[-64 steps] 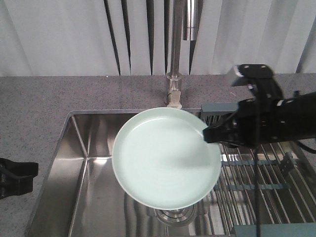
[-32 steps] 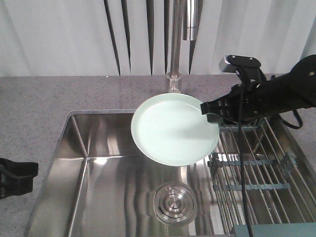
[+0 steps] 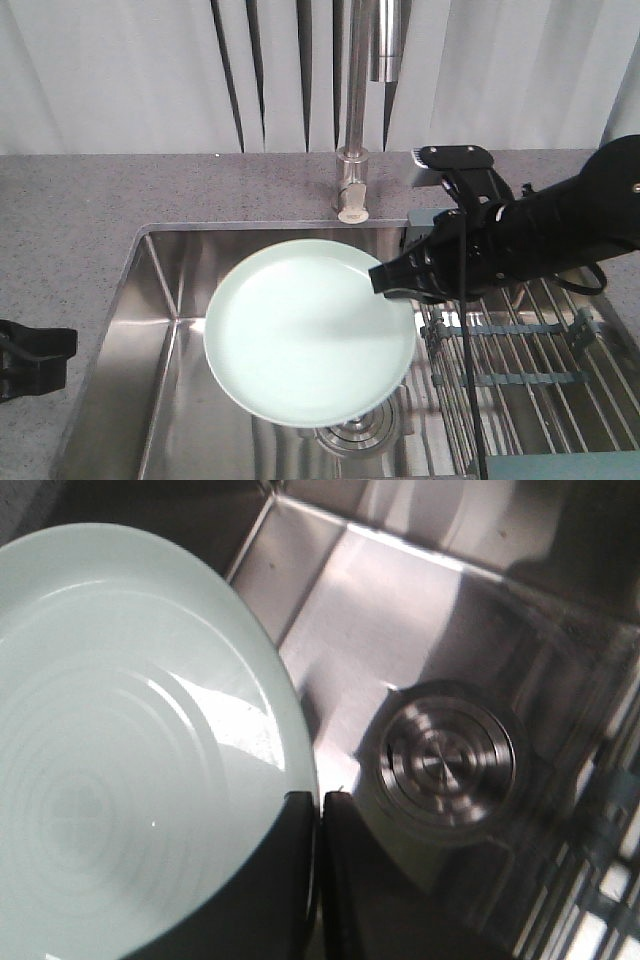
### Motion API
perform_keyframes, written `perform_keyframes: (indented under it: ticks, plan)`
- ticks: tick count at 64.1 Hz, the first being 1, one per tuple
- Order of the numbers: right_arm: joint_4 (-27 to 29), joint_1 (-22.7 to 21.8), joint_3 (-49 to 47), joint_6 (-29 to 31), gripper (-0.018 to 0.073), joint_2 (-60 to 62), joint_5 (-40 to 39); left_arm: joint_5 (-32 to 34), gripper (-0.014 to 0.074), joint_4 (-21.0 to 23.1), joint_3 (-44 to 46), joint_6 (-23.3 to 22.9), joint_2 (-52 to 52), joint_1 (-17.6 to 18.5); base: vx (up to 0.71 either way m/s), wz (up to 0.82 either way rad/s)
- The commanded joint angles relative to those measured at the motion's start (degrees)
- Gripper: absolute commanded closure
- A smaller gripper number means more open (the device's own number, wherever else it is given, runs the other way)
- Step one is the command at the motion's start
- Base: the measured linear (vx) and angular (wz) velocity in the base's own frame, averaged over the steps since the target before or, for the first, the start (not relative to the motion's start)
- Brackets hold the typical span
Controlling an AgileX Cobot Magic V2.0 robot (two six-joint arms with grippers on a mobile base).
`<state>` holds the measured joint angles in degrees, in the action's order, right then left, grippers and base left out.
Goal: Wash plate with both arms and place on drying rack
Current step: 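Move the plate in the right gripper under the faucet stream, then lower the plate with the right gripper onto the drying rack and release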
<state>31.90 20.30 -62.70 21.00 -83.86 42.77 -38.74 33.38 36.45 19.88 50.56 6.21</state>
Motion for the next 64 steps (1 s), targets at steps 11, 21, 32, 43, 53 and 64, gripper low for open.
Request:
perform_keyframes:
  ticks: [11,21,32,43,53,64]
  plan:
    - [-1.7,-2.3,-10.5,-4.1,0.0561,-5.5,-8.7,2.7,0.0603,2.1,1.4,0.0,-0.6,0.1,0.00,0.00]
    - [-6.4,-9.5,-11.9,-5.4,0.0561,-5.4,-2.9,2.6,0.0603,2.1,1.4,0.0,-0.6,0.1,0.00,0.00]
    - [-9.5,-15.3,-11.8,-4.5,0.0561,-2.1,10.4,2.5,0.0603,2.1,1.4,0.0,-0.6,0.1,0.00,0.00]
    - [-7.7,-10.7,-7.7,-4.7,0.0561,4.0,13.5,2.5,0.0603,2.1,1.4,0.0,-0.6,0.1,0.00,0.00]
    - [-7.8,-0.8,-5.4,-9.9,0.0561,4.3,6.2,2.5,0.0603,2.1,1.4,0.0,-0.6,0.1,0.00,0.00]
    - [-7.9,2.9,-8.3,-12.6,0.0561,-1.5,-4.9,2.5,0.0603,2.1,1.4,0.0,-0.6,0.1,0.00,0.00]
